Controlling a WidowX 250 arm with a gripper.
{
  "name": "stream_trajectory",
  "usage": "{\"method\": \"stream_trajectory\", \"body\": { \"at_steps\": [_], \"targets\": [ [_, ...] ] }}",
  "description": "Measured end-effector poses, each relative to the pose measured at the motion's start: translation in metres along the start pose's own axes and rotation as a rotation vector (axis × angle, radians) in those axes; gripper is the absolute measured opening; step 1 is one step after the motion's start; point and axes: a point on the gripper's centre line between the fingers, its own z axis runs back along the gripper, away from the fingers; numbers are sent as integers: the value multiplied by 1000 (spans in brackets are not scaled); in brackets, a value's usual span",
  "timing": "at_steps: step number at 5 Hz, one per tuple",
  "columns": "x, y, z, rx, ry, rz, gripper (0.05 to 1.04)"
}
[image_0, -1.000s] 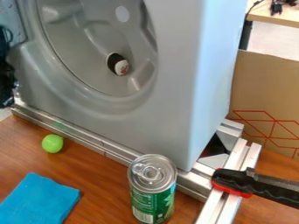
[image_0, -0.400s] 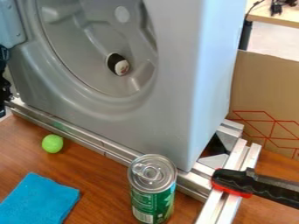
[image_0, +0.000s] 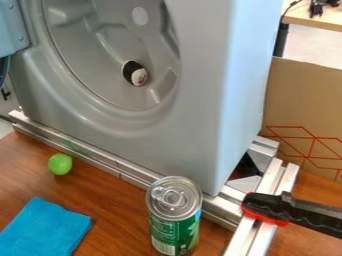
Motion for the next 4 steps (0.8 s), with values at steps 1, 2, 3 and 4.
{"method": "stream_trajectory", "body": {
  "at_steps": [1, 2, 3, 4],
  "targets": [
    [-5, 0, -2, 10, 1, -2, 347],
    [-2, 2, -19, 13, 16, 18, 347],
    [-1, 4, -26, 10, 32, 27, 347],
    [3, -1, -31, -24, 15, -19, 347]
  ]
}}
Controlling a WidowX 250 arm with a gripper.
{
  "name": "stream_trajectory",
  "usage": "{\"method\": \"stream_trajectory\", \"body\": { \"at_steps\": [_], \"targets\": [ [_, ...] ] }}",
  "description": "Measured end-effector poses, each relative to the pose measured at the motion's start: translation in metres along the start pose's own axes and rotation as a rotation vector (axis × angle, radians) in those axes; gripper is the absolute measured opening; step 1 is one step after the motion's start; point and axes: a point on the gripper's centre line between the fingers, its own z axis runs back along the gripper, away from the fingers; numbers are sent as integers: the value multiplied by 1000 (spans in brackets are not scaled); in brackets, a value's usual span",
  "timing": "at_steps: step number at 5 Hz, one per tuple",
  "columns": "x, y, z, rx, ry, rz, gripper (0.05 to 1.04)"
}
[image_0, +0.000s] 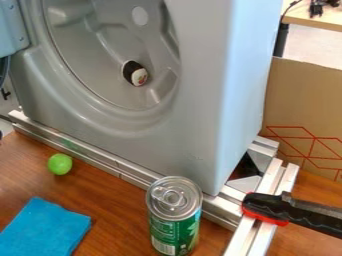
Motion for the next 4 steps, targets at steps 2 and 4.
{"method": "stream_trajectory", "body": {
  "at_steps": [2, 4],
  "targets": [
    [6, -7, -18, -45, -17, -16, 392],
    [6, -15, -10, -62, -60, 19, 969]
  ]
}}
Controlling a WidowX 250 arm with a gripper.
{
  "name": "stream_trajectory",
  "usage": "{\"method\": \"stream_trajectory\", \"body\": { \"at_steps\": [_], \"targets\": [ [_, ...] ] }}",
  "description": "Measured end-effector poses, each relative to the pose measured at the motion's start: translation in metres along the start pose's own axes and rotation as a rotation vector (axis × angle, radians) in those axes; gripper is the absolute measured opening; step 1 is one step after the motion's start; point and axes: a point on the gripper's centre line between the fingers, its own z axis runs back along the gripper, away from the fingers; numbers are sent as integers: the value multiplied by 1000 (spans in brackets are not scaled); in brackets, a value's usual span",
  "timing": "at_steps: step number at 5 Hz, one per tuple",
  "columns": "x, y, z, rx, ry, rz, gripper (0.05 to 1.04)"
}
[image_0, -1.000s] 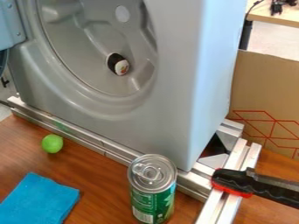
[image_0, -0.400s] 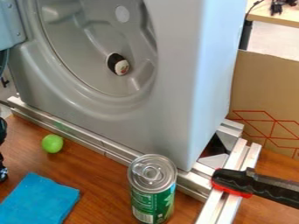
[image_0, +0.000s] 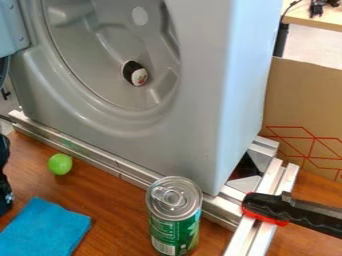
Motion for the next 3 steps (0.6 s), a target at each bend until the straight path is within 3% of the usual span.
{"method": "stream_trajectory", "body": {
  "at_steps": [1, 2, 3],
  "targets": [
    [-5, -2, 27, 25, -73, 35, 1007],
    [-15, -13, 77, 99, -182, 50, 1003],
    [-25, -42, 98, 100, -192, -27, 1003]
  ]
}}
